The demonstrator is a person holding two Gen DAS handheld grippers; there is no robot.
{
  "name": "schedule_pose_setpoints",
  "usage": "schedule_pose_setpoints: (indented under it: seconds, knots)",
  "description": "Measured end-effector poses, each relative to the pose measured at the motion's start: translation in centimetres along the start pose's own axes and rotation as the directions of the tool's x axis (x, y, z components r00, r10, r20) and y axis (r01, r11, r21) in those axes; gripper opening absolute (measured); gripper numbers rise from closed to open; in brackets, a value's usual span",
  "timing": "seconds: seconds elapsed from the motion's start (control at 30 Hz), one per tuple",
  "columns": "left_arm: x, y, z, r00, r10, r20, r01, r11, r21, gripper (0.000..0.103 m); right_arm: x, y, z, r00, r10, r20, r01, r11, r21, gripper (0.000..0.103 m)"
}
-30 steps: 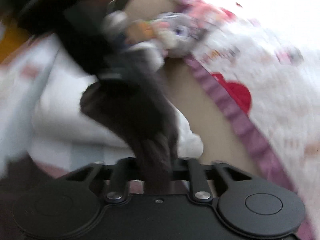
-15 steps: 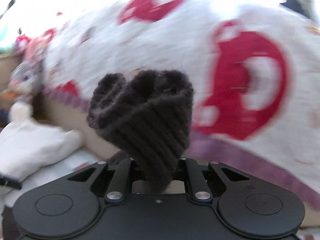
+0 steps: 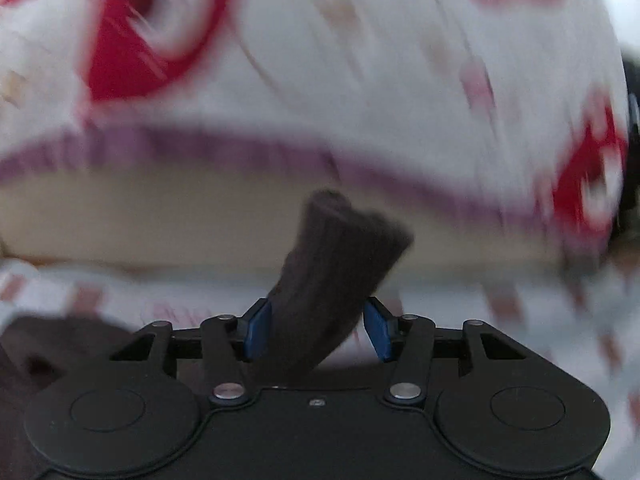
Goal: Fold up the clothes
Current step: 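Lay the sleeve on the sweater with the right gripper and release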
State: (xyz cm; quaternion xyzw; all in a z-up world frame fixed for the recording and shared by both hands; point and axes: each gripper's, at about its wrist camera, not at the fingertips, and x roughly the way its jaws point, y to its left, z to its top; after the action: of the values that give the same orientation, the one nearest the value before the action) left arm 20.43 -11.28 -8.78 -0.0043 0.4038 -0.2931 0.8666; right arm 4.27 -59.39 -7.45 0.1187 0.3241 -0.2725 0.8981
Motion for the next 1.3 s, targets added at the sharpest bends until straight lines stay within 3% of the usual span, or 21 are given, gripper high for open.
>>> schedule_pose_setpoints:
  seconds: [0.07, 0.17, 0.3, 0.37, 0.5, 0.53, 0.6, 0.67, 0.7, 0.77, 0.8, 0.83, 0.9, 0.97, 1.07, 1.17, 1.2, 1.3]
  knots:
    - [0.1, -1.2, 0.2, 1.000, 0.009, -0.004, -0.008, 0.998, 0.061, 0.026, 1.1, -2.1, -2.1, 0.998, 0.058, -0.009, -0.057, 0.995, 0.086, 0.056]
    - [0.6, -2.9, 1.1, 0.999, 0.029, 0.027, -0.032, 0.991, 0.131, 0.034, 2.9, -3.6, -4.3, 0.997, 0.075, -0.022, -0.072, 0.989, 0.133, 0.057]
    - [2.6, -4.1, 3.4, 0.999, -0.004, 0.051, 0.000, 0.998, 0.065, 0.041, 4.9, -5.4, -5.0, 0.995, 0.095, -0.032, -0.089, 0.984, 0.156, 0.057]
    - [4.0, -5.6, 4.6, 0.999, -0.023, 0.043, 0.019, 0.997, 0.074, 0.041, 5.8, -7.1, -5.0, 0.989, 0.144, -0.018, -0.136, 0.965, 0.226, 0.057]
    - [6.9, -10.5, 6.3, 0.998, -0.062, 0.006, 0.060, 0.977, 0.206, 0.041, 7.2, -10.4, -5.2, 0.970, 0.244, 0.016, -0.234, 0.907, 0.350, 0.057]
    - [7.5, -11.7, 6.4, 0.997, -0.080, 0.001, 0.078, 0.971, 0.224, 0.041, 7.7, -11.2, -5.2, 0.956, 0.293, 0.024, -0.276, 0.866, 0.416, 0.058]
    - [8.7, -13.9, 6.1, 0.993, -0.117, -0.012, 0.117, 0.961, 0.252, 0.046, 8.7, -12.9, -5.1, 0.914, 0.401, 0.054, -0.361, 0.746, 0.560, 0.062]
    - [10.1, -16.5, 5.3, 0.993, -0.104, -0.059, 0.118, 0.936, 0.332, 0.048, 9.6, -14.1, -5.2, 0.836, 0.536, 0.120, -0.460, 0.564, 0.685, 0.067]
    - [10.7, -17.4, 4.9, 0.995, -0.076, -0.061, 0.093, 0.927, 0.364, 0.048, 9.9, -14.3, -5.0, 0.801, 0.582, 0.138, -0.493, 0.513, 0.702, 0.070]
    - [11.5, -18.8, 4.2, 0.999, -0.006, -0.040, 0.022, 0.910, 0.413, 0.048, 10.0, -13.9, -4.5, 0.808, 0.580, 0.098, -0.491, 0.573, 0.657, 0.071]
    - [11.9, -19.5, 3.8, 0.999, 0.029, -0.028, -0.014, 0.899, 0.437, 0.048, 9.9, -13.7, -4.3, 0.843, 0.534, 0.063, -0.450, 0.637, 0.626, 0.071]
    - [11.9, -19.5, 3.8, 0.999, 0.036, -0.006, -0.030, 0.911, 0.412, 0.048, 9.8, -13.4, -4.1, 0.884, 0.466, 0.029, -0.390, 0.703, 0.595, 0.071]
    - [11.9, -18.1, 4.6, 1.000, 0.009, 0.014, -0.013, 0.957, 0.290, 0.051, 9.6, -12.9, -3.8, 0.929, 0.369, -0.024, -0.298, 0.787, 0.541, 0.071]
    - [12.3, -16.8, 5.4, 1.000, 0.017, -0.002, -0.016, 0.972, 0.236, 0.052, 9.5, -12.6, -3.4, 0.936, 0.351, -0.028, -0.288, 0.810, 0.511, 0.071]
    - [13.0, -14.9, 5.9, 0.998, 0.054, -0.035, -0.046, 0.980, 0.193, 0.052, 10.3, -12.2, -3.5, 0.933, 0.360, -0.021, -0.301, 0.810, 0.503, 0.071]
    - [13.6, -14.1, 5.7, 0.997, 0.046, -0.062, -0.030, 0.973, 0.228, 0.057, 11.7, -11.4, -4.0, 0.934, 0.356, -0.020, -0.304, 0.824, 0.477, 0.070]
    - [14.0, -14.4, 5.7, 0.996, 0.039, -0.078, -0.017, 0.966, 0.256, 0.063, 12.3, -11.0, -4.2, 0.936, 0.352, -0.014, -0.308, 0.836, 0.454, 0.064]
    - [15.6, -15.7, 5.7, 0.991, 0.021, -0.133, 0.025, 0.941, 0.338, 0.083, 12.9, -9.7, -3.7, 0.941, 0.336, 0.034, -0.325, 0.874, 0.360, 0.020]
